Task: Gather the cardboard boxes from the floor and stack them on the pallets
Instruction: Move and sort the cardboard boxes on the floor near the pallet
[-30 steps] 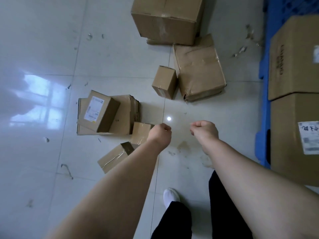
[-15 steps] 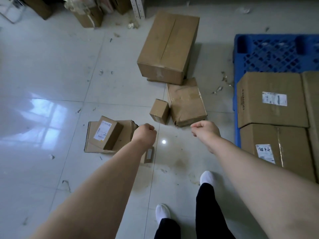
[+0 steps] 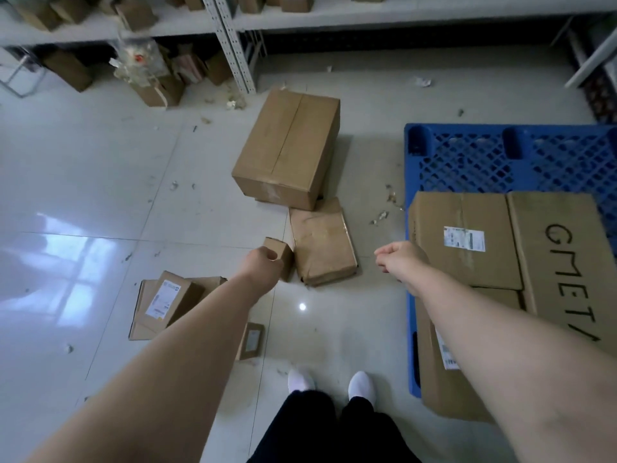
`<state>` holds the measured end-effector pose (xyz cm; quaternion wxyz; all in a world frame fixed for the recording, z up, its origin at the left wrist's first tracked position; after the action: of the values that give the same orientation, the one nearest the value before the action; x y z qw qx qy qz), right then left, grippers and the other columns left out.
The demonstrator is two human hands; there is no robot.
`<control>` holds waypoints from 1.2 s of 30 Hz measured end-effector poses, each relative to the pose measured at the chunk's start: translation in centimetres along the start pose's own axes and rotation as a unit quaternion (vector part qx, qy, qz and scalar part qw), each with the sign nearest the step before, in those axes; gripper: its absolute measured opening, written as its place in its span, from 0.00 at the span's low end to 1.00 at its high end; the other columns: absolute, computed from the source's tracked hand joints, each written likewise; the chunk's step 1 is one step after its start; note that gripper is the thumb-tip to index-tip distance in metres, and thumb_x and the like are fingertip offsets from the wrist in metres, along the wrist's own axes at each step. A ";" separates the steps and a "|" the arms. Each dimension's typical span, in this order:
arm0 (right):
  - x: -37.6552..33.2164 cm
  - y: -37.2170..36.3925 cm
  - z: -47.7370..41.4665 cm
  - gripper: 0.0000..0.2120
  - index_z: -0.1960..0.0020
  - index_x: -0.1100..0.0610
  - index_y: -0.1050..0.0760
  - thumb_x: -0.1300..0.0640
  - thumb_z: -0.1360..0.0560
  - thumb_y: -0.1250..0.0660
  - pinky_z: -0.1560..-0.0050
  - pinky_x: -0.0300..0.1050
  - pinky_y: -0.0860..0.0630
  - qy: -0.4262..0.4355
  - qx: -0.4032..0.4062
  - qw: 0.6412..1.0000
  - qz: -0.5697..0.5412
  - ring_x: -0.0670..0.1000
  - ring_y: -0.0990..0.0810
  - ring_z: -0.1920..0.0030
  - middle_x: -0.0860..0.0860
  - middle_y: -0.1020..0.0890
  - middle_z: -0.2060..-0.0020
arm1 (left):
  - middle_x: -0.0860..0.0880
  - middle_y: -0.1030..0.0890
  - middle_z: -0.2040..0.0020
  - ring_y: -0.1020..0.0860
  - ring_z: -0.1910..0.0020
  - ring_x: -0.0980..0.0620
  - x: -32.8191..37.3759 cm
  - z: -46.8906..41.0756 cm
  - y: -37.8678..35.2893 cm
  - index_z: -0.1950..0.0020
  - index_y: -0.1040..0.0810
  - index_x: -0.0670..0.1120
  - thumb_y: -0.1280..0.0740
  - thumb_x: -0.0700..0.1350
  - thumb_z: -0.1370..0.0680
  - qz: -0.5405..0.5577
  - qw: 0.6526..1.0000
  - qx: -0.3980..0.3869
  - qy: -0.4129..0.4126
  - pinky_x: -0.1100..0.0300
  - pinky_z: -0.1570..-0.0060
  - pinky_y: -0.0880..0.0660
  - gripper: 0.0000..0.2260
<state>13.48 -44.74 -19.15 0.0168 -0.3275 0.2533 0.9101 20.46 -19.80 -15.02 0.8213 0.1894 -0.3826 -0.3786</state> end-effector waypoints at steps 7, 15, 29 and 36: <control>-5.6 -0.9 -5.3 0.10 0.67 0.50 0.23 0.59 0.28 0.33 0.57 0.43 0.26 0.016 0.012 1.000 -0.010 0.57 0.17 0.49 0.54 0.14 0.54 | 0.42 0.22 0.42 0.20 0.45 0.42 4.8 -6.1 2.6 0.34 0.27 0.44 0.38 0.44 0.21 0.049 0.999 0.001 0.000 0.46 0.43 0.22 0.16; -16.7 -5.8 -13.8 0.11 0.64 0.51 0.23 0.61 0.25 0.35 0.71 0.37 0.34 -0.010 0.002 1.000 -0.016 0.51 0.17 0.56 0.51 0.14 0.57 | 0.42 0.23 0.44 0.21 0.44 0.41 8.8 -17.9 8.0 0.31 0.29 0.43 0.39 0.44 0.20 0.086 0.995 -0.032 0.037 0.47 0.44 0.22 0.17; -27.2 -10.0 -29.8 0.10 0.63 0.53 0.20 0.60 0.25 0.35 0.50 0.43 0.22 -0.068 -0.027 0.997 -0.013 0.51 0.17 0.56 0.47 0.18 0.67 | 0.43 0.23 0.47 0.23 0.52 0.44 14.3 -34.9 12.5 0.30 0.30 0.43 0.39 0.43 0.20 0.101 0.988 -0.008 0.119 0.50 0.48 0.23 0.18; -30.8 -11.1 -40.6 0.11 0.65 0.53 0.23 0.58 0.24 0.34 0.62 0.40 0.25 -0.071 -0.106 0.991 0.028 0.51 0.18 0.60 0.51 0.16 0.64 | 0.39 0.23 0.39 0.23 0.41 0.40 17.2 -43.6 10.4 0.32 0.28 0.42 0.37 0.43 0.21 0.102 0.975 0.028 0.196 0.50 0.43 0.24 0.17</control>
<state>63.66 -50.09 -32.23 -0.0250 -0.2546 0.1628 0.9529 66.28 -25.32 -28.11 0.9088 0.2433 -0.2419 -0.2373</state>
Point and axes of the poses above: each hand's wrist, its own z-axis away from the middle knuckle, its own y-axis out of the back of the hand, x = y × z, the point moved 1 cm from there along -z, towards the middle knuckle
